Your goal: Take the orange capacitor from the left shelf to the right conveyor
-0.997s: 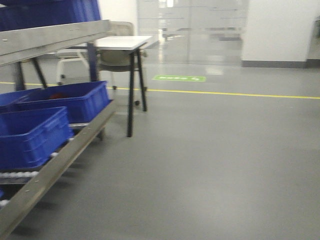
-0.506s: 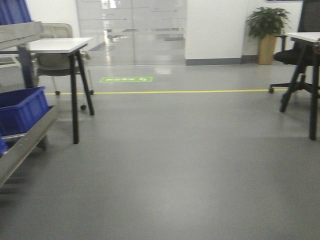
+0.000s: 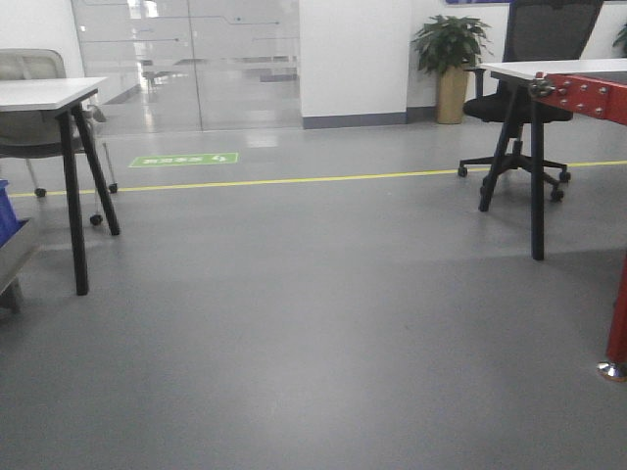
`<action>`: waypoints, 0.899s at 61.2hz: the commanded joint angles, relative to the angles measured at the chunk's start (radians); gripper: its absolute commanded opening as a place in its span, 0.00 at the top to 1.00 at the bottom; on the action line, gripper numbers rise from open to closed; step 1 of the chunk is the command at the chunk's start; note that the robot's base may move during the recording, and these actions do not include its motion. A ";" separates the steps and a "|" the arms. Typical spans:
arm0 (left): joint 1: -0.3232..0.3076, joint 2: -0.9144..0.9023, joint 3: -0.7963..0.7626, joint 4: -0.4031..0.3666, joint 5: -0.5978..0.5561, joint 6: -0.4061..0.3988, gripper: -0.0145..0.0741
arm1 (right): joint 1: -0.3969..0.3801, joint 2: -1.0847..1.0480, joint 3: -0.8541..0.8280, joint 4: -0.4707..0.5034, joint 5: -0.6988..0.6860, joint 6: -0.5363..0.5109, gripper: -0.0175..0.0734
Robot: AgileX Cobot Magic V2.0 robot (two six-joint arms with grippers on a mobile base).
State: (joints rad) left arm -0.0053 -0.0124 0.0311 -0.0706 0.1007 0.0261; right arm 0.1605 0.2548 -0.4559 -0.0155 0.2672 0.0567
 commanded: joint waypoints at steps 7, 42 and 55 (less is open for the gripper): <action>0.002 -0.011 -0.004 -0.003 -0.092 -0.002 0.98 | -0.001 0.008 -0.029 -0.009 -0.094 -0.006 0.60; 0.002 -0.011 -0.004 -0.003 -0.092 -0.002 0.98 | -0.001 0.008 -0.029 -0.009 -0.094 -0.006 0.60; 0.002 -0.011 -0.004 -0.003 -0.092 -0.002 0.98 | -0.001 0.008 -0.029 -0.009 -0.094 -0.006 0.60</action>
State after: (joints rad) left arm -0.0053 -0.0124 0.0311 -0.0706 0.1007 0.0261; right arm 0.1605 0.2548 -0.4559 -0.0155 0.2672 0.0567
